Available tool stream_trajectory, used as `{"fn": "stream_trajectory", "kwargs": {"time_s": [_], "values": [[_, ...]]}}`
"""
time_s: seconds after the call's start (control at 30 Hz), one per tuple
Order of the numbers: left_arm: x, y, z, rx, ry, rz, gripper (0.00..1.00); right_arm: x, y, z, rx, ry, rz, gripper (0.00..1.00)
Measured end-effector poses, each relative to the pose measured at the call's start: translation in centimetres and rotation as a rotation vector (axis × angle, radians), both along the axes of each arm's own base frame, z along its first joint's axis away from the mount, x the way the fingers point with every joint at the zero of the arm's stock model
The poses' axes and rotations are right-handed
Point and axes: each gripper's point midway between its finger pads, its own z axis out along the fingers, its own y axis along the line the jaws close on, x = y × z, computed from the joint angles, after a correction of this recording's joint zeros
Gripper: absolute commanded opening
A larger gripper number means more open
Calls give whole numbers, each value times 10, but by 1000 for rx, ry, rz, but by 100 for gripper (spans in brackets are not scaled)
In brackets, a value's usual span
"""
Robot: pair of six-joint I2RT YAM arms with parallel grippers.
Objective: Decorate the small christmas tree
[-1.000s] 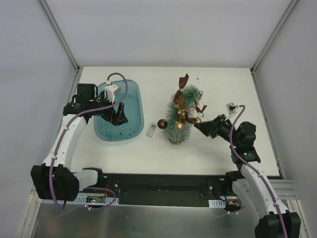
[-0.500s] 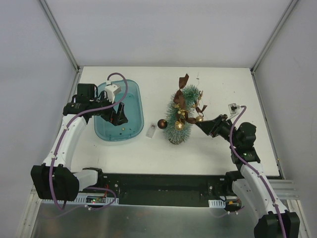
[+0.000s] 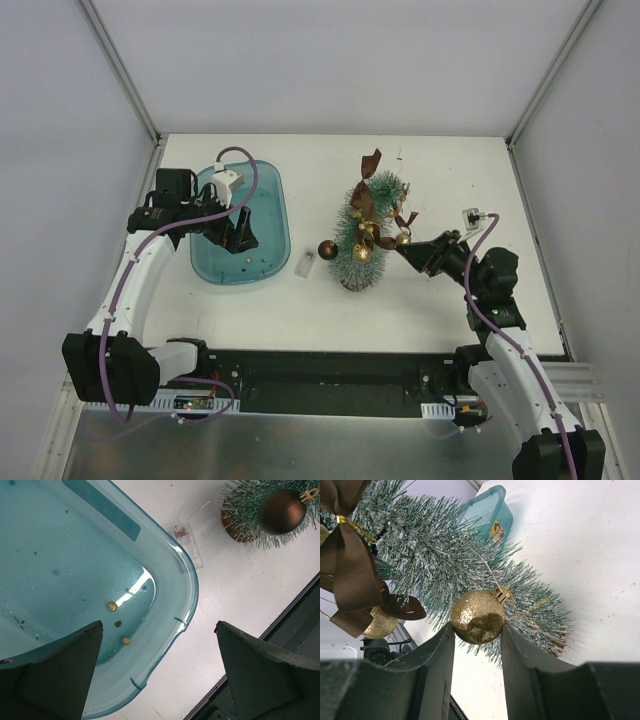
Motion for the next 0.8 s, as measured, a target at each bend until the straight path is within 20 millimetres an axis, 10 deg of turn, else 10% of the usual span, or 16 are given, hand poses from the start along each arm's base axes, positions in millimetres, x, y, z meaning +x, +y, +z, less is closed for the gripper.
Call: {"fn": "stream_trajectory", "kwargs": {"time_s": [0.8], "values": [[-1, -2, 1, -11, 1, -9, 95, -1, 17, 3, 104, 14, 79, 13]]}}
